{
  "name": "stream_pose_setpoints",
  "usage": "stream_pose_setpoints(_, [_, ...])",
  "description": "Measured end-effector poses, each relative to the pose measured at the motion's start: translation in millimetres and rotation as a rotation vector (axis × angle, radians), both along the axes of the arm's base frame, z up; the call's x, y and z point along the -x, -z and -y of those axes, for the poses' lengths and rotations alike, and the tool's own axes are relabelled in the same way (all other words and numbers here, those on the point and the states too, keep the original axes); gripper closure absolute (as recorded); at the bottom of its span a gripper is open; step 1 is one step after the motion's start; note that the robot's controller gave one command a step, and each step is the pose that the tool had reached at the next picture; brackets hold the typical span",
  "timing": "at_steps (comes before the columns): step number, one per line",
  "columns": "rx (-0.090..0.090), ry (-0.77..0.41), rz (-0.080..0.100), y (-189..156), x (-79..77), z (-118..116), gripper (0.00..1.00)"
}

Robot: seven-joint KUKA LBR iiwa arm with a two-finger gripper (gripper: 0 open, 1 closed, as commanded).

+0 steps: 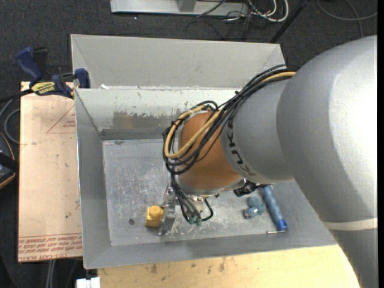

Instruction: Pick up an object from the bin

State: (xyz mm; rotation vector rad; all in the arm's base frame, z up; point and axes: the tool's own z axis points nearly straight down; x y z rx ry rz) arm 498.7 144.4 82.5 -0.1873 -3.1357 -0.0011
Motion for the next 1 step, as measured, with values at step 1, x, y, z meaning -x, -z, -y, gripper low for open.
stream_pose_setpoints(1, [0.0, -0.101, 0.01, -129.4, 7.3, 42.5, 1.0])
